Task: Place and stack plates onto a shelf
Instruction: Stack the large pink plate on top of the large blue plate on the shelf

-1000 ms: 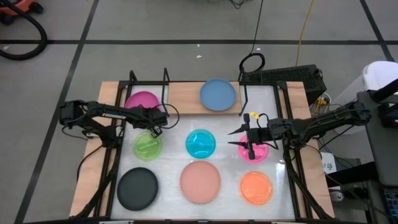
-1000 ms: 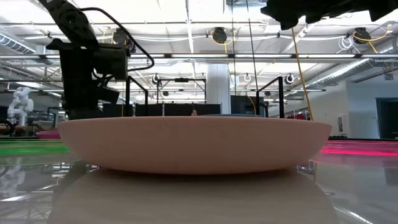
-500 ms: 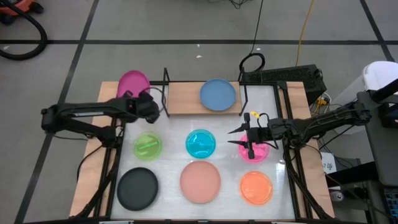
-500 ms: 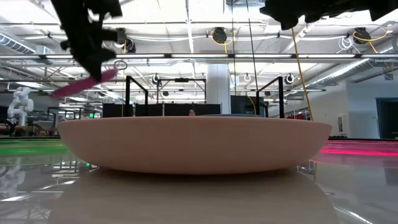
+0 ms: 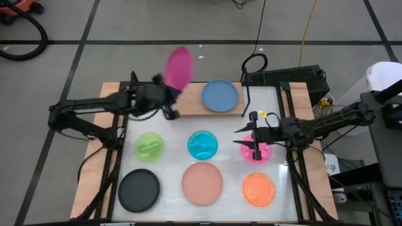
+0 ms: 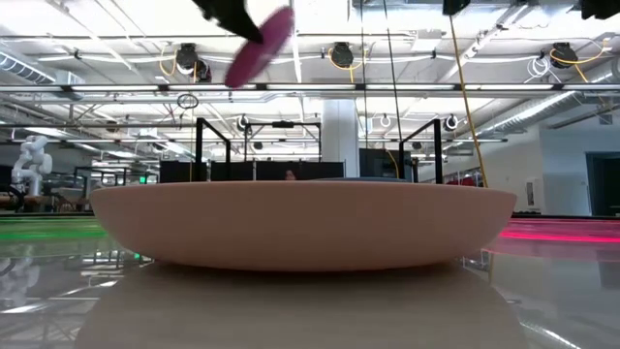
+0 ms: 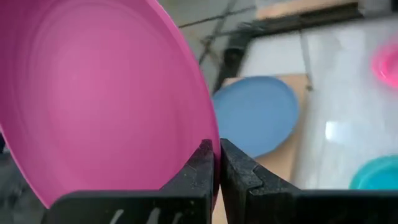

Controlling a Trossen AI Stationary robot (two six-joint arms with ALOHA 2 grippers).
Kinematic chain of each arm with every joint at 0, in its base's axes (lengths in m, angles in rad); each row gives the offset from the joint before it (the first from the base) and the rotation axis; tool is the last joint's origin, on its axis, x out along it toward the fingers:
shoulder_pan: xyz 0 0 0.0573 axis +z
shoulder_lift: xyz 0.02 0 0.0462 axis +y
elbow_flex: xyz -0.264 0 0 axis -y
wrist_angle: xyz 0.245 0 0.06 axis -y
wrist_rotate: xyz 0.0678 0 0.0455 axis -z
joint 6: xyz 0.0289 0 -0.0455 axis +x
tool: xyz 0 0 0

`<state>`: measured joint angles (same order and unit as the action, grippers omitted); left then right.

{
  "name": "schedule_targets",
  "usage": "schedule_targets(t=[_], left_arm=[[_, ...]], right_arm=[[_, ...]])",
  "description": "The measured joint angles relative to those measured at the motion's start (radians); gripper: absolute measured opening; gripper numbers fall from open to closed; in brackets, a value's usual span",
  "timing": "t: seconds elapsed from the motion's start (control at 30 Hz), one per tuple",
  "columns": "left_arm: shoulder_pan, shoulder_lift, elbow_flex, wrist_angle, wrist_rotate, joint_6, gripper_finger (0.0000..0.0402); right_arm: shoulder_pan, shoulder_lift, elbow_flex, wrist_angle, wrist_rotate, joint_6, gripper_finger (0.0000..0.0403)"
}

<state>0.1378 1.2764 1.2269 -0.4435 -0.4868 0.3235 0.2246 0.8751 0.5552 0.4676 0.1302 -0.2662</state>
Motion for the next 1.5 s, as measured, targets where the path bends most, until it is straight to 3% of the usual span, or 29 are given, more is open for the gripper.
schedule_targets(t=[0.3,0.53,0.77,1.3,1.5], left_arm=[[0.043,0.328,0.007,0.268,0.204,0.22,0.001],[0.081,0.464,0.007,0.37,0.279,0.293,0.0011],[0.109,0.516,0.007,0.381,0.31,0.292,0.0049],[0.111,0.52,0.007,0.406,0.303,0.261,0.0062],[0.111,0.519,0.007,0.43,0.301,0.243,0.0132]], right_arm=[[0.044,-0.073,0.0,-0.036,0.0,-0.008,0.0139],[0.053,-0.075,0.0,-0.058,0.003,-0.008,0.0139],[0.053,-0.075,0.0,-0.055,0.004,-0.008,0.0139],[0.052,-0.075,0.0,-0.062,0.005,-0.008,0.0139],[0.052,-0.075,0.0,-0.063,0.005,-0.008,0.0139]])
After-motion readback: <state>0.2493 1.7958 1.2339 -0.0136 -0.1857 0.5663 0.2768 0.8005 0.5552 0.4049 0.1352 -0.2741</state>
